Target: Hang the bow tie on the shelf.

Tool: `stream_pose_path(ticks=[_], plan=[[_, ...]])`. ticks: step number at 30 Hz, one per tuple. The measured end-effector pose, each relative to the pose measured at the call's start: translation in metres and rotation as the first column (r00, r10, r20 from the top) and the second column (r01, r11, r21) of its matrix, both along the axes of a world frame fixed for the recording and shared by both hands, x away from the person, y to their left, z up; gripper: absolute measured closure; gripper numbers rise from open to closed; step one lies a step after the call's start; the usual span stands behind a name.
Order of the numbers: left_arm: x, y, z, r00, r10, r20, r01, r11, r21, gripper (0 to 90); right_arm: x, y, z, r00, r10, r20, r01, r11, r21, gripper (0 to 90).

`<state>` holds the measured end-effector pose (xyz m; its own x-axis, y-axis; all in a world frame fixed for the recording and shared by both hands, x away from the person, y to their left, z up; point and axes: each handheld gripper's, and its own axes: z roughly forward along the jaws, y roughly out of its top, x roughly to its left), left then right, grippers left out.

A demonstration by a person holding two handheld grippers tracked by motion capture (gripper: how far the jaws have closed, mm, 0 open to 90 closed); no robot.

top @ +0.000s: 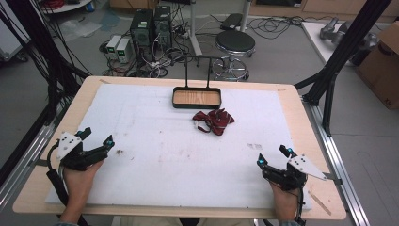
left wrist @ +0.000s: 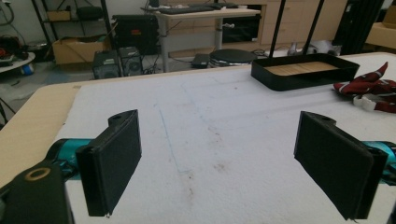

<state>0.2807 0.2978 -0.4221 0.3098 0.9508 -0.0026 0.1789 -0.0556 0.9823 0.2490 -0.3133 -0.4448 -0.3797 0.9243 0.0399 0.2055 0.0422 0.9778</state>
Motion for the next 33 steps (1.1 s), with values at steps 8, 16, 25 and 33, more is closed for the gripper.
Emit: stream_pose_path(ticks=[8,16,25,33], plan=[[0.0,0.001,0.001,0.9999,-0.006,-0.008,0.006,0.9999,-0.016,15.0,-0.001,0.0,0.0,0.9995,-0.012,0.028,0.012,1.0,0.006,10.9],[-0.001,0.001,0.001,0.9996,-0.006,-0.027,0.005,0.9997,-0.023,15.1,-0.001,-0.001,0.0,0.9988,-0.016,0.047,0.015,1.0,0.017,10.9],[-0.003,0.002,0.001,0.9997,-0.002,-0.024,0.002,0.9998,-0.019,15.1,0.0,0.002,0.004,0.9957,-0.021,0.091,0.02,1.0,0.011,10.9],[-0.004,0.002,0.001,0.9999,0.003,-0.015,-0.003,0.9997,-0.026,15.1,0.016,0.013,0.028,0.9923,0.071,0.102,-0.072,0.997,0.001,11.0]])
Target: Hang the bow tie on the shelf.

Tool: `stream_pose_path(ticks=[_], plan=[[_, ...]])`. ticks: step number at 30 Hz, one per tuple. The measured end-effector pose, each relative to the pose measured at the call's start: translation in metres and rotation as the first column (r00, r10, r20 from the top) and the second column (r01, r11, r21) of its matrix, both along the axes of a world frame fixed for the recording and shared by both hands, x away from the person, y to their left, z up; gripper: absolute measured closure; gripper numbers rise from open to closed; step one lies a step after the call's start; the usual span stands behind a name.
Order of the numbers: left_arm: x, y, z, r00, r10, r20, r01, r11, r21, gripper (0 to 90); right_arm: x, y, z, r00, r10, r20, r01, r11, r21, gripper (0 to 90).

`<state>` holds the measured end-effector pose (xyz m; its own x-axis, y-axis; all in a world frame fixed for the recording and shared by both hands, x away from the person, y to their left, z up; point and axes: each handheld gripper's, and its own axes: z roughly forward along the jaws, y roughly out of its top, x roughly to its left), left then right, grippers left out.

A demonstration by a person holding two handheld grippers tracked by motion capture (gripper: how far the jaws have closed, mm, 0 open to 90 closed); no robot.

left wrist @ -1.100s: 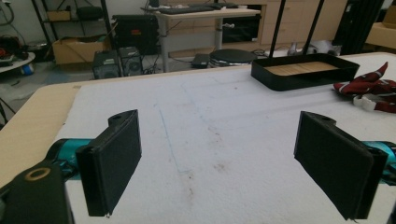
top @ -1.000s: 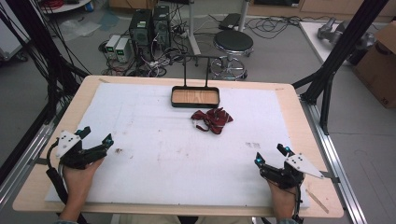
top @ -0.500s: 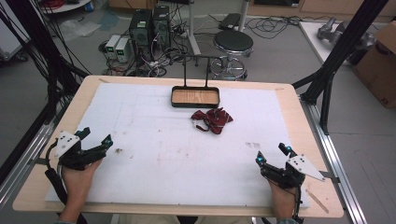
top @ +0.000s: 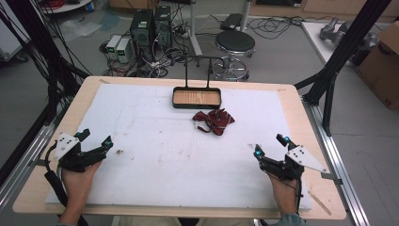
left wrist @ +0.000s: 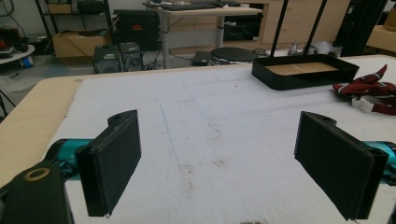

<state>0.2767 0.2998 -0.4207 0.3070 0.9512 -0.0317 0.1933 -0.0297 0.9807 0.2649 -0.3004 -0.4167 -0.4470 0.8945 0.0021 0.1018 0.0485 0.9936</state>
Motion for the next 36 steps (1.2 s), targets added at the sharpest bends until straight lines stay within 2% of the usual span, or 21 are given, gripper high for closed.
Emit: stream_pose_path(ticks=[1,2,7,13,14,18,21,24,29,30,33,36], plan=[[0.0,0.0,0.0,1.0,-0.002,0.0,0.002,1.0,-0.001,15.1,0.0,0.0,0.0,1.0,0.0,0.0,0.0,1.0,0.0,11.0],[0.0,0.0,0.0,1.0,-0.001,-0.001,0.001,1.0,-0.001,15.0,0.006,0.003,0.008,0.9998,0.021,-0.002,-0.021,1.0,-0.005,11.0],[0.0,0.0,0.0,1.0,-0.005,-0.001,0.005,1.0,-0.001,15.0,0.023,0.012,0.024,0.998,0.062,-0.008,-0.062,0.998,-0.028,11.4],[0.0,0.0,0.0,1.0,-0.009,-0.004,0.009,0.9999,-0.006,15.0,0.039,0.021,0.032,0.9951,0.094,-0.031,-0.095,0.994,-0.057,11.5],[0.0,0.0,0.0,0.9999,-0.011,-0.002,0.011,0.9999,-0.002,15.1,0.042,0.022,0.033,0.9949,0.098,-0.023,-0.099,0.993,-0.063,11.5],[0.0,-0.001,0.0,0.9999,-0.012,-0.003,0.012,0.9999,-0.002,15.1,0.053,0.027,0.039,0.9916,0.124,-0.037,-0.126,0.99,-0.06,11.6],[0.001,-0.001,0.0,0.9999,-0.014,-0.004,0.014,0.9999,-0.004,15.1,0.06,0.031,0.045,0.9902,0.138,-0.02,-0.14,0.988,-0.068,14.9],[0.001,-0.001,0.0,0.9999,-0.015,-0.003,0.015,0.9999,-0.007,15.1,0.07,0.038,0.05,0.9888,0.147,-0.028,-0.149,0.986,-0.078,14.9],[0.001,-0.001,0.0,0.9998,-0.018,-0.004,0.018,0.9998,-0.006,15.1,0.085,0.05,0.053,0.9865,0.161,-0.033,-0.163,0.982,-0.093,14.8],[0.001,-0.001,0.0,0.9998,-0.019,-0.004,0.019,0.9998,-0.006,15.1,0.093,0.058,0.055,0.9852,0.166,-0.043,-0.17,0.98,-0.104,14.9],[0.0,-0.001,0.0,0.9998,-0.017,-0.003,0.017,0.9998,-0.008,15.1,0.1,0.066,0.054,0.9842,0.17,-0.052,-0.174,0.979,-0.102,14.9],[0.0,0.0,0.0,0.9998,-0.016,-0.008,0.016,0.9998,-0.011,15.1,0.114,0.08,0.05,0.9796,0.184,-0.082,-0.192,0.975,-0.111,15.5]])
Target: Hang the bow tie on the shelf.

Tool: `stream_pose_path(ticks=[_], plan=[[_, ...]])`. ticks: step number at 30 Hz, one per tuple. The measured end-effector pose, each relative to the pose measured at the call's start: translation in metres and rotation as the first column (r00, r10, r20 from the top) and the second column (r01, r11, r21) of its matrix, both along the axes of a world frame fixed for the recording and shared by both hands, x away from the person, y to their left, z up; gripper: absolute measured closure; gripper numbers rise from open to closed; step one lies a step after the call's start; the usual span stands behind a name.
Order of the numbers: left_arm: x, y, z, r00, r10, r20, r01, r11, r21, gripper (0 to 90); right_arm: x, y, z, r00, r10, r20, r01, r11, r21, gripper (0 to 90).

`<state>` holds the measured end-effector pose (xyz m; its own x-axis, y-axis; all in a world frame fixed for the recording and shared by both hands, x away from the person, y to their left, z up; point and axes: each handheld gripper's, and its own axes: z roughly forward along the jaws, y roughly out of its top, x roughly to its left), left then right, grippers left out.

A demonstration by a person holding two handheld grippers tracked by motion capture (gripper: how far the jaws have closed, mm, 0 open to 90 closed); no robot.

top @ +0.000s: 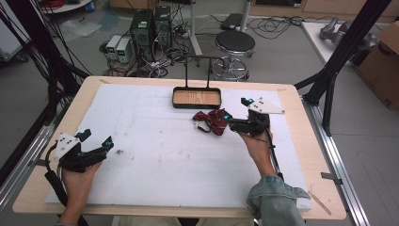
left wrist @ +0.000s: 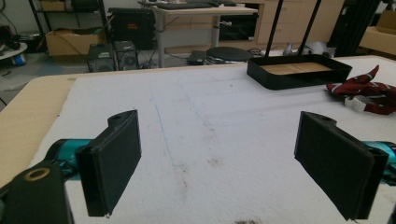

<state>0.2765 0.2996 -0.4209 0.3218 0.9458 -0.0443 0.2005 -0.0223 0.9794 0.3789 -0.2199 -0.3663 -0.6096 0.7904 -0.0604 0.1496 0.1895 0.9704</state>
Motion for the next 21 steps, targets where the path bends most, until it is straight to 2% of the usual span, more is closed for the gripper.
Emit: stream_pose_path(ticks=[3,5,7,10,15,16,18,21], plan=[[0.0,0.0,0.0,1.0,0.001,0.002,-0.001,1.0,-0.001,15.1,0.009,0.009,-0.007,0.9998,0.018,-0.01,-0.018,1.0,-0.013,16.9],[-0.001,0.0,0.0,1.0,0.001,0.002,-0.001,1.0,0.0,15.0,0.015,0.015,-0.013,0.9987,0.024,-0.046,-0.025,0.999,-0.03,18.2],[0.0,0.0,0.0,1.0,0.001,0.002,-0.001,1.0,0.0,15.1,0.018,0.017,-0.015,0.9979,0.029,-0.058,-0.031,0.999,-0.03,20.0],[0.0,0.0,0.0,1.0,0.0,0.003,0.0,1.0,-0.003,15.1,0.031,0.026,-0.024,0.9931,0.037,-0.111,-0.04,0.999,-0.025,20.4],[0.0,0.0,0.0,1.0,-0.005,0.002,0.005,1.0,-0.002,15.0,0.042,0.034,-0.031,0.9904,0.032,-0.135,-0.038,0.998,-0.043,21.1],[0.0,0.0,0.0,1.0,-0.006,0.002,0.006,1.0,-0.001,15.0,0.044,0.036,-0.033,0.9883,0.035,-0.148,-0.041,0.998,-0.043,23.1],[0.001,0.0,0.0,1.0,-0.006,0.001,0.006,1.0,-0.003,15.1,0.048,0.041,-0.038,0.9891,0.044,-0.141,-0.054,0.997,-0.063,26.0],[0.0,0.0,-0.001,1.0,-0.005,0.001,0.005,0.9999,-0.01,15.0,0.052,0.043,-0.044,0.9842,0.045,-0.171,-0.058,0.996,-0.072,28.3]])
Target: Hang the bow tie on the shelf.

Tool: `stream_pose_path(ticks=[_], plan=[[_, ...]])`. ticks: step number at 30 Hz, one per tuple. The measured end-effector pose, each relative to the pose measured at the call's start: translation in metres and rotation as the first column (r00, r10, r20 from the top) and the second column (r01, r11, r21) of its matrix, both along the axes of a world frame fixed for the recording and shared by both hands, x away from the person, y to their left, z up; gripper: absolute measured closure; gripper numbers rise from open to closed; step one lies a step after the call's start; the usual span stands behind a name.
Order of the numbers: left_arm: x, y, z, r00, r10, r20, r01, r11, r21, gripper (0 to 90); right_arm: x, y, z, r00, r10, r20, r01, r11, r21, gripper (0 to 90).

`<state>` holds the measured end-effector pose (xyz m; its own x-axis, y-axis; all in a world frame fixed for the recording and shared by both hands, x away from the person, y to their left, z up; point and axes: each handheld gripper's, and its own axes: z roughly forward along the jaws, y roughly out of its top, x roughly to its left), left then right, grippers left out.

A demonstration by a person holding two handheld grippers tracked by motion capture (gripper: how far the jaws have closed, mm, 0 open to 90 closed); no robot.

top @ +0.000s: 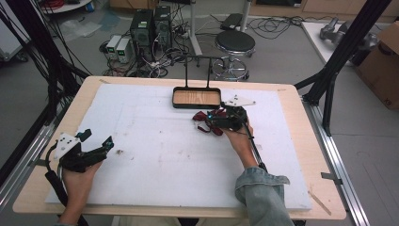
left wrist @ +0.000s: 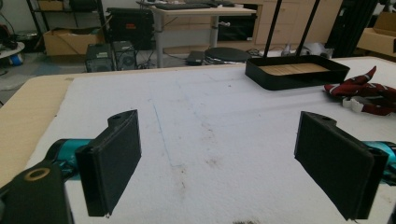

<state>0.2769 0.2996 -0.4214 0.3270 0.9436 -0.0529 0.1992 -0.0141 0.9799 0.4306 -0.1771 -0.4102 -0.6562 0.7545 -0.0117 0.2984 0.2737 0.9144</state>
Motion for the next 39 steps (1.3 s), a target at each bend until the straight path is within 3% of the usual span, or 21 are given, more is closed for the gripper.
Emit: stream_pose_path(ticks=[2,5,14,19,27,29,33,36,39], plan=[[0.0,0.001,0.0,1.0,0.003,-0.001,-0.003,1.0,-0.001,15.1,0.005,0.001,-0.008,0.9997,0.012,-0.022,-0.012,1.0,-0.017,34.3],[0.0,0.001,0.0,1.0,0.001,0.001,-0.001,1.0,-0.002,15.1,0.01,0.005,-0.014,0.9982,0.025,-0.055,-0.027,0.999,-0.035,36.4],[0.0,0.001,0.0,1.0,0.0,-0.004,0.0,1.0,-0.006,15.1,0.016,0.016,-0.027,0.995,0.045,-0.089,-0.056,0.991,-0.121,52.9],[0.0,0.001,0.0,1.0,-0.002,-0.004,0.002,1.0,-0.003,15.1,0.018,0.012,-0.029,0.993,0.037,-0.112,-0.051,0.991,-0.126,59.0],[0.0,0.001,0.0,1.0,-0.001,-0.007,0.001,1.0,-0.004,15.1,0.021,0.012,-0.035,0.9878,0.047,-0.148,-0.067,0.989,-0.13,60.0],[0.0,0.001,0.0,1.0,-0.001,-0.008,0.001,1.0,-0.004,15.1,0.021,0.013,-0.036,0.9855,0.048,-0.163,-0.072,0.988,-0.14,64.7],[0.0,0.001,-0.001,1.0,0.002,-0.008,-0.002,1.0,-0.003,15.1,0.019,0.015,-0.034,0.9858,0.052,-0.16,-0.078,0.984,-0.161,73.3],[0.0,0.001,0.0,1.0,0.001,-0.01,-0.001,1.0,-0.004,15.1,0.016,0.017,-0.031,0.9896,0.05,-0.135,-0.075,0.979,-0.188,74.6],[0.0,0.002,-0.001,1.0,0.001,-0.009,-0.001,1.0,-0.003,15.1,0.014,0.015,-0.025,0.9933,0.048,-0.105,-0.066,0.981,-0.181,74.7]])
